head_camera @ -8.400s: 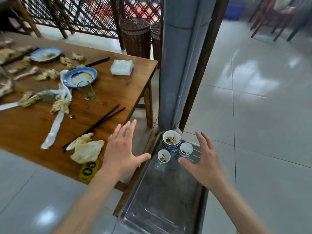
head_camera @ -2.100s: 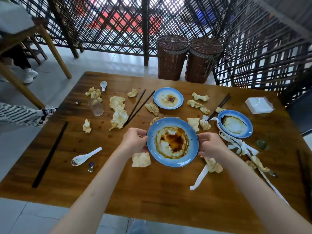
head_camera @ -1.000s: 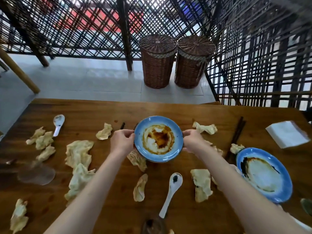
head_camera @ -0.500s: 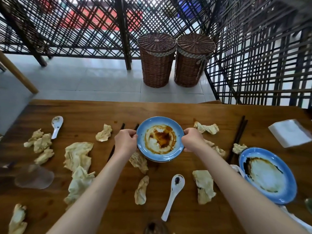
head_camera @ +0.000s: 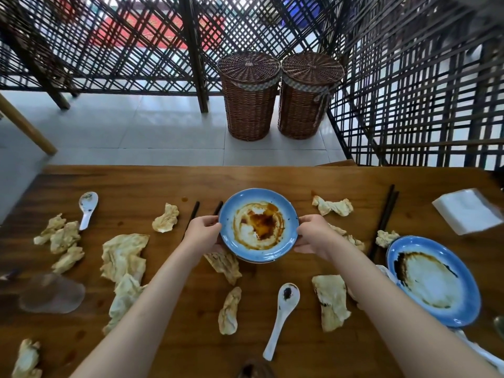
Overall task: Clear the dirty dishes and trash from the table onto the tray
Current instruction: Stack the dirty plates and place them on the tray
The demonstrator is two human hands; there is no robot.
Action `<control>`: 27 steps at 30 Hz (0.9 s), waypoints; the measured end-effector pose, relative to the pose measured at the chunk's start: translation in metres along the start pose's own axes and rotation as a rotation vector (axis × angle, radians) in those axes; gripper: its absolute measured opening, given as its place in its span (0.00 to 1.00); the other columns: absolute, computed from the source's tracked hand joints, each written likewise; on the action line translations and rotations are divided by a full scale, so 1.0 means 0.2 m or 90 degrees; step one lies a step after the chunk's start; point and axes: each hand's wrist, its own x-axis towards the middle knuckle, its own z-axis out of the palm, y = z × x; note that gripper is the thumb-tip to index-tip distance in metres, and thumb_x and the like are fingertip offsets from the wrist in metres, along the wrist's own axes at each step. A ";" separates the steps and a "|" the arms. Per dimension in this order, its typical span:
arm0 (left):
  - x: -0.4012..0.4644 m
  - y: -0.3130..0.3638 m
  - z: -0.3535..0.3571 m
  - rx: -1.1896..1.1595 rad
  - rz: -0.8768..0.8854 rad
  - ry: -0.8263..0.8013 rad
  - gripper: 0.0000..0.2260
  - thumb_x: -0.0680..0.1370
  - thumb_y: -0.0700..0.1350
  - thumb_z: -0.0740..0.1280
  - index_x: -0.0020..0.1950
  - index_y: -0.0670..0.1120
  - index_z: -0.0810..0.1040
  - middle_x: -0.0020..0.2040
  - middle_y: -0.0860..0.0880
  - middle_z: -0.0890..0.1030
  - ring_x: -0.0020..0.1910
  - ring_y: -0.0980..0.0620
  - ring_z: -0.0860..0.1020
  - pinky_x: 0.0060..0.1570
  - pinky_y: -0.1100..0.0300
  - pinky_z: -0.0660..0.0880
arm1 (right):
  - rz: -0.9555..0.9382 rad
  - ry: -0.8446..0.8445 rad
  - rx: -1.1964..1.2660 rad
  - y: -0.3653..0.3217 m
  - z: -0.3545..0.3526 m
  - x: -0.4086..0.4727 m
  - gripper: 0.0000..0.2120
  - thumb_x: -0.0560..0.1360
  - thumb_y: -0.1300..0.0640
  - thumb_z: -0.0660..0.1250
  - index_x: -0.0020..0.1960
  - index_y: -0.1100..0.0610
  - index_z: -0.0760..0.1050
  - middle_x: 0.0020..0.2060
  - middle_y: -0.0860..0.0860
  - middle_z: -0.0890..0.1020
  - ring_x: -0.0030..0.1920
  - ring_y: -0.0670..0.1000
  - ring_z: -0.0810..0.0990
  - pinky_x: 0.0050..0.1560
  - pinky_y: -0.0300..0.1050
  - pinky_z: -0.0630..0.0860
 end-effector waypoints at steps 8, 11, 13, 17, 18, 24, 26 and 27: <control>-0.04 -0.01 0.01 0.010 0.044 -0.002 0.16 0.81 0.43 0.61 0.69 0.44 0.70 0.55 0.46 0.80 0.49 0.50 0.81 0.36 0.58 0.81 | -0.006 0.054 0.060 0.04 0.02 0.00 0.22 0.77 0.68 0.59 0.69 0.59 0.66 0.48 0.55 0.81 0.48 0.53 0.82 0.44 0.50 0.82; -0.09 0.02 0.01 0.000 0.059 -0.013 0.16 0.80 0.42 0.61 0.69 0.44 0.70 0.56 0.45 0.79 0.48 0.50 0.81 0.33 0.61 0.80 | -0.005 0.066 0.084 0.04 -0.03 -0.04 0.21 0.77 0.68 0.59 0.69 0.58 0.66 0.48 0.56 0.82 0.48 0.53 0.83 0.44 0.50 0.82; -0.13 0.07 0.02 -0.001 0.083 -0.018 0.16 0.80 0.42 0.62 0.69 0.44 0.70 0.56 0.45 0.79 0.48 0.50 0.81 0.31 0.63 0.79 | -0.016 0.065 0.096 0.03 -0.07 -0.08 0.21 0.77 0.68 0.59 0.69 0.59 0.66 0.47 0.55 0.82 0.47 0.53 0.83 0.46 0.51 0.82; -0.24 0.18 0.11 0.009 0.113 -0.024 0.17 0.80 0.42 0.63 0.68 0.44 0.71 0.55 0.44 0.80 0.49 0.48 0.81 0.40 0.57 0.81 | -0.025 0.083 0.125 0.04 -0.21 -0.19 0.20 0.77 0.68 0.59 0.68 0.59 0.67 0.45 0.55 0.82 0.43 0.52 0.83 0.37 0.47 0.82; -0.27 0.20 0.14 0.010 0.119 -0.030 0.16 0.79 0.42 0.63 0.68 0.44 0.71 0.55 0.44 0.80 0.50 0.48 0.81 0.41 0.56 0.82 | -0.030 0.091 0.127 0.05 -0.26 -0.22 0.18 0.77 0.68 0.59 0.67 0.60 0.68 0.44 0.55 0.82 0.42 0.51 0.83 0.32 0.44 0.81; -0.44 0.31 0.40 0.024 0.144 -0.058 0.15 0.79 0.43 0.64 0.66 0.44 0.73 0.53 0.46 0.81 0.45 0.51 0.82 0.39 0.58 0.81 | -0.048 0.145 0.122 0.13 -0.58 -0.38 0.10 0.77 0.71 0.57 0.43 0.59 0.72 0.36 0.55 0.81 0.34 0.51 0.82 0.24 0.43 0.77; -0.49 0.34 0.50 0.021 0.142 -0.066 0.14 0.79 0.42 0.64 0.65 0.44 0.74 0.51 0.46 0.81 0.44 0.51 0.82 0.35 0.60 0.81 | -0.047 0.149 0.119 0.16 -0.68 -0.41 0.11 0.76 0.71 0.57 0.41 0.60 0.72 0.35 0.55 0.81 0.32 0.51 0.81 0.24 0.43 0.76; -0.52 0.34 0.56 0.017 0.139 -0.069 0.14 0.79 0.42 0.64 0.65 0.44 0.74 0.50 0.46 0.81 0.43 0.52 0.82 0.34 0.61 0.80 | -0.046 0.152 0.116 0.18 -0.74 -0.43 0.11 0.76 0.71 0.57 0.40 0.60 0.72 0.34 0.55 0.80 0.31 0.52 0.81 0.24 0.43 0.76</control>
